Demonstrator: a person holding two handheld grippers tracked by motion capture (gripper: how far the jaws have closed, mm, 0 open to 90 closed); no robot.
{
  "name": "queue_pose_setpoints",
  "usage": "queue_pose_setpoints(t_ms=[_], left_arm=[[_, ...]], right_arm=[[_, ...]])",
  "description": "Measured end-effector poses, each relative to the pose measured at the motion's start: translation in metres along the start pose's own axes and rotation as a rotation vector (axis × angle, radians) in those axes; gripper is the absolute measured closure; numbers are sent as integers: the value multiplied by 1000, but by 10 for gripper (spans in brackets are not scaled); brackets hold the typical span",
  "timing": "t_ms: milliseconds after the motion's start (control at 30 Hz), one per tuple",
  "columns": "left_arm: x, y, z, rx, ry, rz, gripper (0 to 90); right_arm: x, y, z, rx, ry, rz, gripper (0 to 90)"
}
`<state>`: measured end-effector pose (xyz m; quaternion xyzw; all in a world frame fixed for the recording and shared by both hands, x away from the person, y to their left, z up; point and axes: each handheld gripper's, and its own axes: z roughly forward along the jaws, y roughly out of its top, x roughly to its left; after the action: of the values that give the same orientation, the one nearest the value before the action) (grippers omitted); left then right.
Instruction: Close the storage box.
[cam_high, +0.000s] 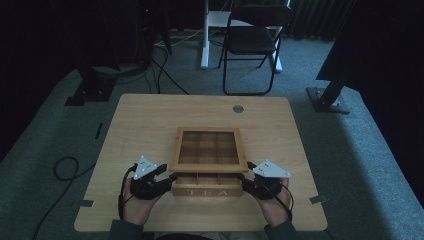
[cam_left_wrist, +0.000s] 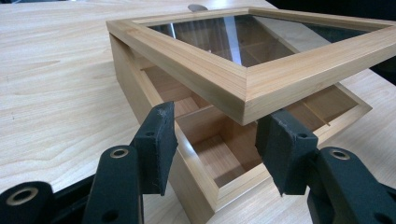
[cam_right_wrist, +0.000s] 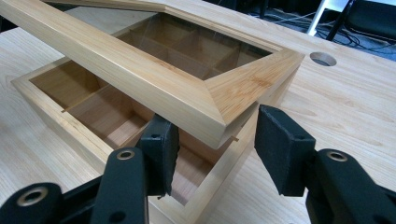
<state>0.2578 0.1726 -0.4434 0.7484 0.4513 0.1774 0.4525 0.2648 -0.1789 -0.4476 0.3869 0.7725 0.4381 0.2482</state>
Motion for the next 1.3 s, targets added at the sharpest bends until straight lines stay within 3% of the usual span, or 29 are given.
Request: queue_pose_setpoints(t_ms=[767,1300], left_arm=[[-2,-16,6,33,-7,-15,479],[-6,-30,10,54,1,23,540]], right_arm=[[4,-19,-1,13,15,18,496],[7,-31,4,47,45,8,533]])
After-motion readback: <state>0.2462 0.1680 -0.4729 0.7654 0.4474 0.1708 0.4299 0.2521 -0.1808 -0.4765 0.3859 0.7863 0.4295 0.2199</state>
